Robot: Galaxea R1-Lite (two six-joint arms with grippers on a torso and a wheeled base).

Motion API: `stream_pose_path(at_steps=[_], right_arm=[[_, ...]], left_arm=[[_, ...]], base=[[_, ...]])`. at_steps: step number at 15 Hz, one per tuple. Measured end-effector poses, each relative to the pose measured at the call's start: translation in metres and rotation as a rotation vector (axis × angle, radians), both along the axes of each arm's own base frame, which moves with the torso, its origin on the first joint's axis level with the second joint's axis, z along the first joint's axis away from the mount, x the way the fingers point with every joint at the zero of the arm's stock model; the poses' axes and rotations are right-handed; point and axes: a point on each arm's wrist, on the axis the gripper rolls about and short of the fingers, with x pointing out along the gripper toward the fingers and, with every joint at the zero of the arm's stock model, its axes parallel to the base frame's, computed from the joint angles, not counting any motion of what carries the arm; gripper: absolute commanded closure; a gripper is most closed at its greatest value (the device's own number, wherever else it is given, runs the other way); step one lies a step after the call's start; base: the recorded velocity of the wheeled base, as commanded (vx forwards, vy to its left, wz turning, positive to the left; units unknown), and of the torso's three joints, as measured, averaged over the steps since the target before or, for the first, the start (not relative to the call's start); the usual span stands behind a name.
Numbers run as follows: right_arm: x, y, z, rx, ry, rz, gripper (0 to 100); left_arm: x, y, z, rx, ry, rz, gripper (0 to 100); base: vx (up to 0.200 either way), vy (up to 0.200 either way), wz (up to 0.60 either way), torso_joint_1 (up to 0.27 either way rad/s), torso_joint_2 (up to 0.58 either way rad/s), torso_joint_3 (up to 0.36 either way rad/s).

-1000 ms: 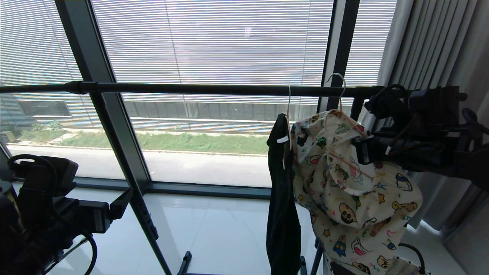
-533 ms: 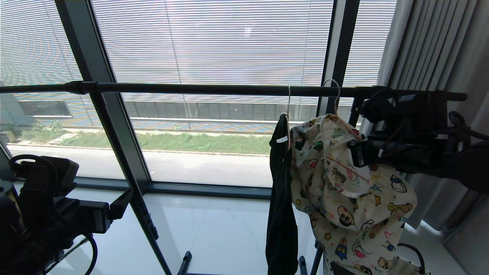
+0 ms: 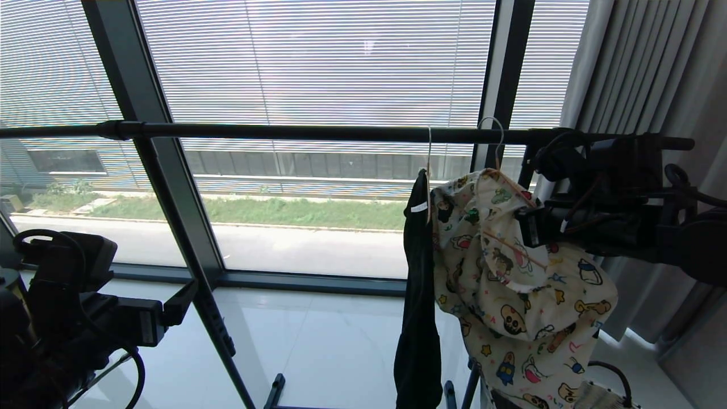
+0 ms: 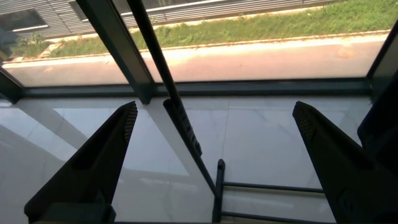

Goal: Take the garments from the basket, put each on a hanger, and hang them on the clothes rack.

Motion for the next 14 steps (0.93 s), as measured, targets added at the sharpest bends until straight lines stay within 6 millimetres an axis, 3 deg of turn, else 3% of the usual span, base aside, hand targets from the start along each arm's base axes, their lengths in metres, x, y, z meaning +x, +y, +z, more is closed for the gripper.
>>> stream_pose_path(at_steps=[1, 5, 9, 14], right_arm=[[0.000, 0.000, -0.001, -0.006, 0.012, 0.000, 0], [-0.005, 0.001, -0.001, -0.020, 0.042, 0.006, 0], [-0.017, -0.007, 0.011, -0.047, 0.037, -0.039, 0], [-0.080, -0.037, 0.048, -0.095, 0.069, -0.061, 0]], left_arm=[[0.000, 0.000, 0.000, 0.000, 0.000, 0.000, 0], [0.000, 0.000, 0.000, 0.000, 0.000, 0.000, 0], [0.000, 0.000, 0.000, 0.000, -0.003, 0.003, 0], [-0.003, 0.002, 0.003, 0.029, -0.017, 0.014, 0]], base=[[0.000, 0.000, 0.00, 0.000, 0.00, 0.000], [0.000, 0.000, 0.00, 0.000, 0.00, 0.000], [0.000, 0.000, 0.00, 0.000, 0.00, 0.000], [-0.160, 0.000, 0.00, 0.008, 0.00, 0.000]])
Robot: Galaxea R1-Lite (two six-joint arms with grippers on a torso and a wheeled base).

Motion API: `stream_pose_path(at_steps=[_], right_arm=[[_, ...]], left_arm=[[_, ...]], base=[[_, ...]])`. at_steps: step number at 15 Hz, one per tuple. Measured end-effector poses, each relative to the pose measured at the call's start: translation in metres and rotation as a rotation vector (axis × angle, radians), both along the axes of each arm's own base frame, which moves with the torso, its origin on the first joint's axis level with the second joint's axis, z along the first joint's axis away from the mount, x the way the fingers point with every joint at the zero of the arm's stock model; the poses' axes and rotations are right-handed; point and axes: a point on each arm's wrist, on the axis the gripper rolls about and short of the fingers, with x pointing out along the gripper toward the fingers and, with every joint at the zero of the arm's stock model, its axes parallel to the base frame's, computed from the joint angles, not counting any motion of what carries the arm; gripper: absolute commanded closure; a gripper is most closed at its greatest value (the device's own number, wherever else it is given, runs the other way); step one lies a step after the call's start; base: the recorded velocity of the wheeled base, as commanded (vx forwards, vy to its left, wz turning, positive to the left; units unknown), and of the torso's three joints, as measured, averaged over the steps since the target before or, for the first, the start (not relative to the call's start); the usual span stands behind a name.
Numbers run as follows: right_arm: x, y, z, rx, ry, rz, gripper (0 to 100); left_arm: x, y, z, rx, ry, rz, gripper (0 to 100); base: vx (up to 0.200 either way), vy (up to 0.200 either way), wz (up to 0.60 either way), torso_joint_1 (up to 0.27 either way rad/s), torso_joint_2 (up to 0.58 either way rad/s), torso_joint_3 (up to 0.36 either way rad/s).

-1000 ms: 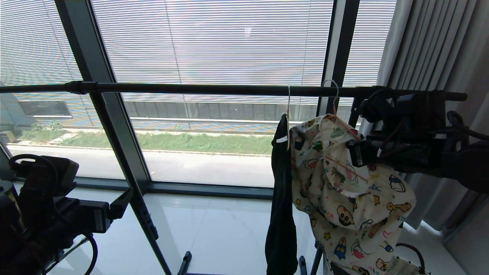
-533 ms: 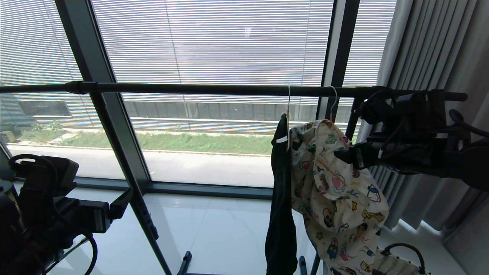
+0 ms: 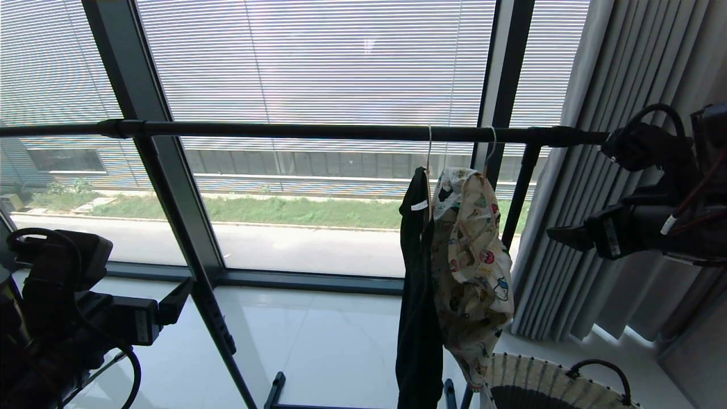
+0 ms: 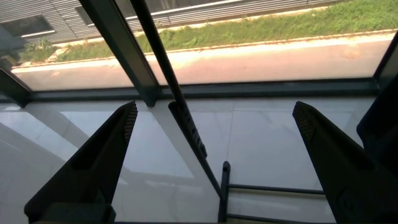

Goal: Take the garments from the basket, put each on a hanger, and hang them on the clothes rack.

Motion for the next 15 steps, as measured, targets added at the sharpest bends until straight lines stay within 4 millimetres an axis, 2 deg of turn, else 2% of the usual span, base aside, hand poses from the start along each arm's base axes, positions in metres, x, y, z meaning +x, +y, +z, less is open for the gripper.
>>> stream_pose_path(at_steps=[3, 5, 9, 11, 15], right_arm=[[-0.038, -0.022, 0.005, -0.096, -0.038, -0.004, 0], [-0.053, -0.033, 0.005, -0.106, -0.062, -0.019, 0], [-0.075, -0.055, -0.003, -0.155, -0.079, -0.064, 0], [-0.087, -0.065, -0.010, -0.163, -0.082, -0.102, 0], [-0.097, -0.075, -0.011, -0.158, -0.098, -0.155, 0]], left_arm=[[-0.003, 0.001, 0.001, 0.004, -0.010, 0.023, 0], [-0.004, 0.002, 0.002, 0.004, -0.017, 0.029, 0], [-0.008, 0.007, 0.005, 0.031, -0.032, 0.056, 0], [-0.017, 0.010, 0.001, 0.043, -0.028, 0.064, 0], [-0.029, 0.011, -0.002, 0.044, -0.033, 0.068, 0]], base=[[-0.200, 0.000, 0.00, -0.004, 0.00, 0.007], [-0.200, 0.000, 0.00, 0.000, 0.00, 0.005], [-0.200, 0.000, 0.00, 0.002, 0.00, 0.007], [-0.200, 0.000, 0.00, 0.002, 0.00, 0.002], [-0.200, 0.000, 0.00, 0.001, 0.00, 0.002]])
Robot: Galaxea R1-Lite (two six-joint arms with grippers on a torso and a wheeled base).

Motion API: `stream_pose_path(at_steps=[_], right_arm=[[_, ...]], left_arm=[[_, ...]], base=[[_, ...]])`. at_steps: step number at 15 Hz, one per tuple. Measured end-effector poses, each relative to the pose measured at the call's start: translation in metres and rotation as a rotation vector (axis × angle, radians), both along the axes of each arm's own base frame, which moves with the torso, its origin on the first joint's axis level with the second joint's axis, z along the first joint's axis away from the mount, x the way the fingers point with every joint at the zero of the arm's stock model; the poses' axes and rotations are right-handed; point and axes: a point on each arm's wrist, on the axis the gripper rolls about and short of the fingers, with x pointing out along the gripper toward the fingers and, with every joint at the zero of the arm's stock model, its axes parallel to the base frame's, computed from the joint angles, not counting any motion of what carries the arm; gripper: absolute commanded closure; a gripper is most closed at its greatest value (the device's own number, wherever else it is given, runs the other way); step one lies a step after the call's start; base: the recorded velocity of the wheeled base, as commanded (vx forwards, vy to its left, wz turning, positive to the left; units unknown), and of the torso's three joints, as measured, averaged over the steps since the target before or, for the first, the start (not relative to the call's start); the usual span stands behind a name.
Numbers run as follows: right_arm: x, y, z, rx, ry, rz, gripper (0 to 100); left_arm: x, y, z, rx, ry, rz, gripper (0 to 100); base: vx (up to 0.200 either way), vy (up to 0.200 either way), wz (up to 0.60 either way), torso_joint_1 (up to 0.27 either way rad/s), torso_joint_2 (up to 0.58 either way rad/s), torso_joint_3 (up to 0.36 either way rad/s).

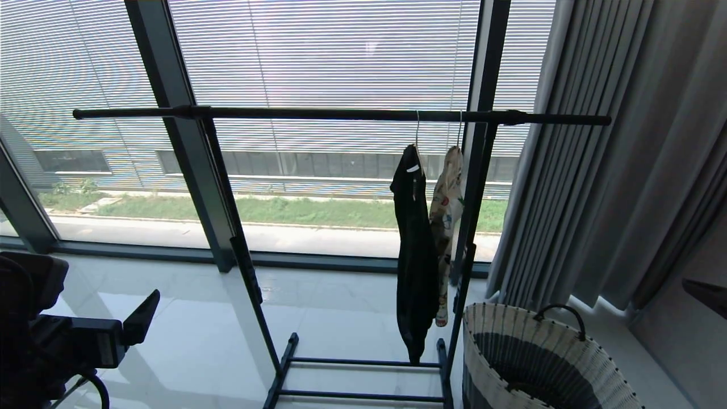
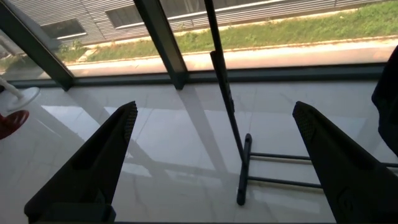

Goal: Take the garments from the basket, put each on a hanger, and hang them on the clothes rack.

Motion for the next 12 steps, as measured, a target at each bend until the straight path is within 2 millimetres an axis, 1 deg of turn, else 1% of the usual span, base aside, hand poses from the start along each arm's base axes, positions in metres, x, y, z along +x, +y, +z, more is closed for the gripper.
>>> stream_pose_path(at_steps=[1, 5, 9, 10, 12], right_arm=[[-0.001, -0.001, 0.000, 0.002, -0.004, -0.005, 0], [-0.003, -0.004, 0.001, 0.006, -0.014, -0.029, 0], [-0.006, -0.006, -0.002, 0.008, -0.008, -0.042, 0], [-0.008, -0.007, -0.006, 0.006, -0.002, -0.048, 0], [-0.017, -0.014, -0.019, 0.002, 0.018, -0.088, 0]], left_arm=[[-0.001, 0.000, 0.000, -0.001, -0.003, 0.000, 0], [-0.003, 0.000, 0.000, -0.008, -0.008, 0.002, 0], [-0.005, 0.001, -0.004, -0.010, 0.008, 0.007, 0], [-0.007, 0.002, -0.006, -0.018, 0.012, 0.015, 0], [-0.014, 0.004, -0.010, -0.057, 0.003, 0.045, 0]], base=[[-0.200, 0.000, 0.00, 0.002, 0.00, 0.007], [0.000, 0.000, 0.00, -0.020, 0.03, 0.023], [0.000, 0.000, 0.00, -0.174, 0.42, 0.228], [0.000, 0.000, 0.00, -0.222, 0.50, 0.276], [0.000, 0.000, 0.00, -0.210, 0.50, 0.278]])
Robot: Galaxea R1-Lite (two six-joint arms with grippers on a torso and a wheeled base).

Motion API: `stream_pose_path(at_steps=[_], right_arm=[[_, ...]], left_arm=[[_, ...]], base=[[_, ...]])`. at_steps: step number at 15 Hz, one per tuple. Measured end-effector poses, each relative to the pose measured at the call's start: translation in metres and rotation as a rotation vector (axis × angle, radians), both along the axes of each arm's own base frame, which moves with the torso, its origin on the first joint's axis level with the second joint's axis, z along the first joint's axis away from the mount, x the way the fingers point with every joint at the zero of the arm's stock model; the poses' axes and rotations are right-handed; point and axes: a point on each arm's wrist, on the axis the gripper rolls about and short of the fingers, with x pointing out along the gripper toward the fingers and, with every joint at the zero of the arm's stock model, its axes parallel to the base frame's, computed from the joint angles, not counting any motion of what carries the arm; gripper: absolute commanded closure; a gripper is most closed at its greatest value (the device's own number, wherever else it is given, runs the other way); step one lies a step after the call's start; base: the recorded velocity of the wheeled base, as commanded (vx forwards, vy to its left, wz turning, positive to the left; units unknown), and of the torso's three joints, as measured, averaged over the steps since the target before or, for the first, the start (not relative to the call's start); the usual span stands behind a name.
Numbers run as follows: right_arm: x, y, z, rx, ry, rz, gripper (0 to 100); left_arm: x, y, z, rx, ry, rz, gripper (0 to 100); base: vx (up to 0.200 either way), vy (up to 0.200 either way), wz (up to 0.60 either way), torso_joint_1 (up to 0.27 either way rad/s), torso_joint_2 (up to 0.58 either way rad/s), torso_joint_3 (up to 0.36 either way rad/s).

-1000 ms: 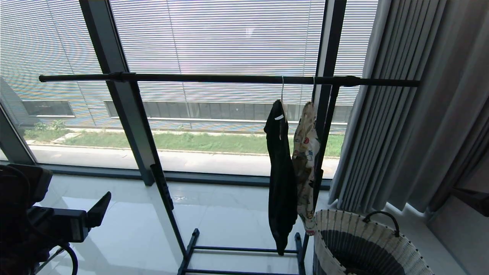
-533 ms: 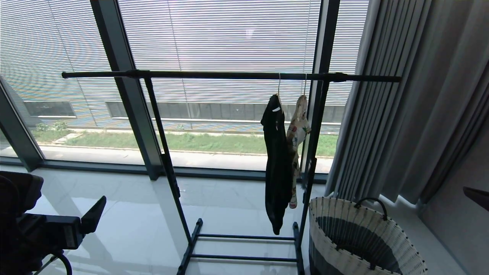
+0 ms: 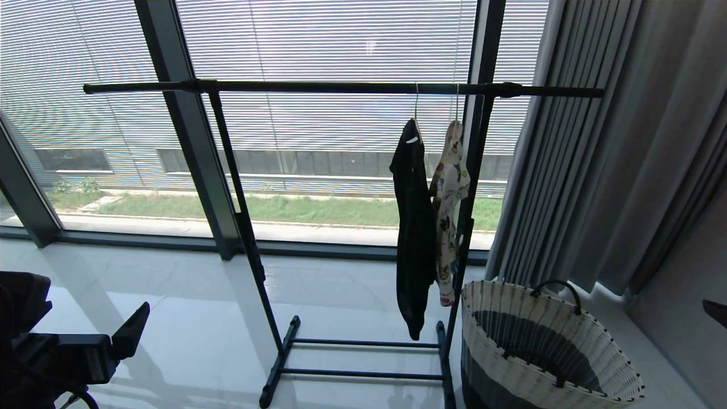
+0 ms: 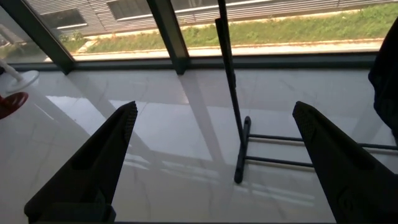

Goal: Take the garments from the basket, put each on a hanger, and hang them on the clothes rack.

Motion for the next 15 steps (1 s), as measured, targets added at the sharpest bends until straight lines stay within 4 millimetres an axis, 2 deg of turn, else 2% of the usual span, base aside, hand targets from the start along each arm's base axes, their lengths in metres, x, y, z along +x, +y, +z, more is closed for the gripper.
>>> stream_pose_path(at_steps=[3, 5, 8, 10, 12, 15], right_arm=[[-0.024, -0.012, -0.023, 0.008, 0.005, -0.101, 0], [-0.048, -0.016, -0.040, 0.019, -0.032, -0.148, 0], [-0.089, -0.019, -0.074, 0.034, -0.137, -0.181, 0], [-0.112, -0.019, -0.104, 0.030, -0.219, -0.199, 0], [-0.123, -0.021, -0.131, 0.008, -0.271, -0.273, 0], [-0.128, -0.021, -0.142, 0.040, -0.328, -0.298, 0]], left_arm=[[-0.020, 0.004, -0.005, -0.036, -0.037, 0.134, 0], [-0.034, 0.006, -0.003, -0.066, -0.091, 0.197, 0], [-0.062, 0.008, -0.006, -0.069, -0.121, 0.216, 0], [-0.083, 0.009, -0.010, -0.039, -0.142, 0.209, 0], [-0.106, 0.010, -0.019, 0.016, -0.166, 0.194, 0], [-0.133, 0.011, -0.044, 0.125, -0.121, 0.213, 0]], base=[[0.000, 0.000, 0.00, -0.211, 0.50, 0.287], [0.000, 0.000, 0.00, -0.195, 0.48, 0.283], [0.000, 0.000, 0.00, -0.111, 0.28, 0.163], [0.000, 0.000, 0.00, -0.022, 0.07, 0.046], [0.000, 0.000, 0.00, 0.000, 0.00, 0.000], [0.000, 0.000, 0.00, 0.000, 0.00, 0.000]])
